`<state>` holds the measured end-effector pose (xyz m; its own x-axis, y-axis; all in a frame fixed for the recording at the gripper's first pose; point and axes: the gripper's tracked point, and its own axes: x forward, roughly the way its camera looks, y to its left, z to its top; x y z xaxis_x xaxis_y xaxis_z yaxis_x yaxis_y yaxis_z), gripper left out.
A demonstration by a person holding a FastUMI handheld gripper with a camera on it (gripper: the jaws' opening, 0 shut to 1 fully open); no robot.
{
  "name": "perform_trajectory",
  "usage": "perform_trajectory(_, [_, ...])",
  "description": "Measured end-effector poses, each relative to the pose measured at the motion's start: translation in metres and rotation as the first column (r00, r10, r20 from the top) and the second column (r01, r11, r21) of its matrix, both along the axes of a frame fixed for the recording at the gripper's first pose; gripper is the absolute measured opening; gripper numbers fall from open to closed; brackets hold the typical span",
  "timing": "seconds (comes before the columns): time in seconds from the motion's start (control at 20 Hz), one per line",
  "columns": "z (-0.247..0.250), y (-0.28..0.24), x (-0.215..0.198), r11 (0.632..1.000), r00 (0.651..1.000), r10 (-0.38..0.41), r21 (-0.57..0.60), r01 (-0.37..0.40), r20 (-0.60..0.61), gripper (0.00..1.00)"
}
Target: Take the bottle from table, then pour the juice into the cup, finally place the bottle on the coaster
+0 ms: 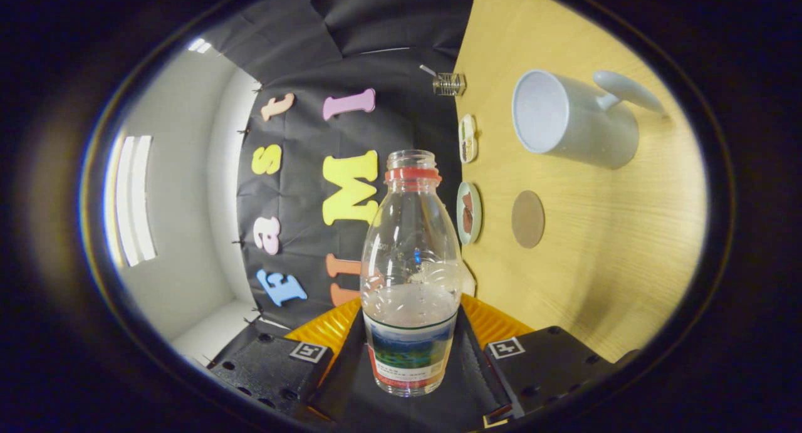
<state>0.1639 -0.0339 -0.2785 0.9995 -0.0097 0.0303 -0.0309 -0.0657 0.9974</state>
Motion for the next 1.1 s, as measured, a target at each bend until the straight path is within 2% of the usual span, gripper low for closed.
perform_trajectory(0.15, [0.008, -0.001, -0.004, 0.995, 1.000, -0.005, 0.099, 0.003, 0.024, 0.78])
perform_trajectory(0.45, [0.012, -0.009, -0.011, 0.984, 0.999, -0.023, 0.175, 0.018, 0.026, 0.78])
perform_trajectory(0.65, [0.016, -0.024, -0.008, 0.976, 0.999, -0.044, 0.215, 0.037, 0.029, 0.78])
perform_trajectory(1.1, [0.027, -0.021, -0.014, 0.968, 0.998, -0.044, 0.250, 0.029, 0.052, 0.78])
